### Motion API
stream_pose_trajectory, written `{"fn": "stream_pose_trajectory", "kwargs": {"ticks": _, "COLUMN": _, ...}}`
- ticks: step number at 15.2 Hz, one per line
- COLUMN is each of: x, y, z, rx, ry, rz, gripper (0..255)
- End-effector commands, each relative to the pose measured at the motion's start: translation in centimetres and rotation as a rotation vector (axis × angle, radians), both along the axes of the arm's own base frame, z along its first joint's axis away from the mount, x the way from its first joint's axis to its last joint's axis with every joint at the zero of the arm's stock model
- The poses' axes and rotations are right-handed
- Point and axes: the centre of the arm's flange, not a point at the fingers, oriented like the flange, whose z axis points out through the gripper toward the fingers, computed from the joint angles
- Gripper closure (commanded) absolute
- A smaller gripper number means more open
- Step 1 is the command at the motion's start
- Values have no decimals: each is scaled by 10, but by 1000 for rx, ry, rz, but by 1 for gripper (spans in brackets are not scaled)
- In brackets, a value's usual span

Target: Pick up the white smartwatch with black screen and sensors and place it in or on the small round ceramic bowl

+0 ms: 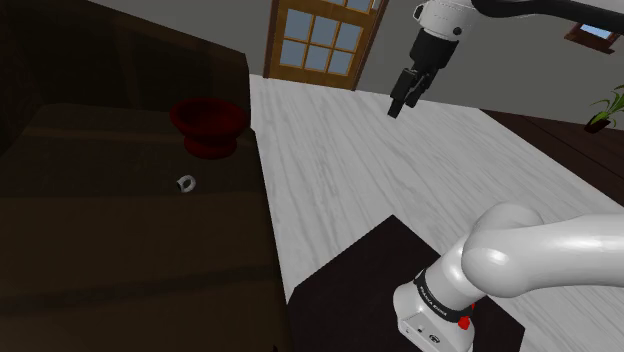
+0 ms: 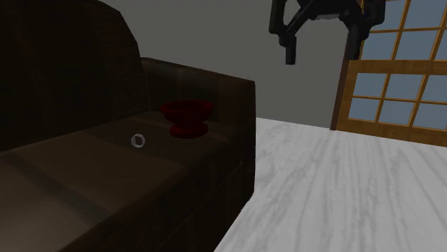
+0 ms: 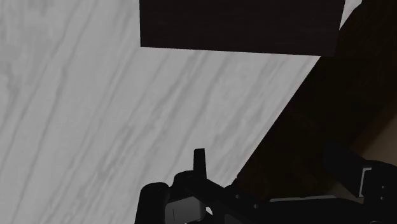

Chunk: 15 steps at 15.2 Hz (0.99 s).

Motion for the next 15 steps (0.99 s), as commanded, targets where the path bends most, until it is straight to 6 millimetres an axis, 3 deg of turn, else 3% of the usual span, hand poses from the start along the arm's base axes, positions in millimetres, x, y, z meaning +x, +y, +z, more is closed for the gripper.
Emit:
{"fn": "stream_pose_trajectory", "kwargs": {"ticks": 1, "x": 0, "y": 0, "z": 0, "rx": 0, "ry": 0, "rz": 0, "gripper": 0}}
{"fn": "stream_pose_trajectory", "kwargs": {"ticks": 15, "x": 75, "y": 151, "z": -72, "rx": 15, "ry": 7, "rz": 22, "gripper": 0}}
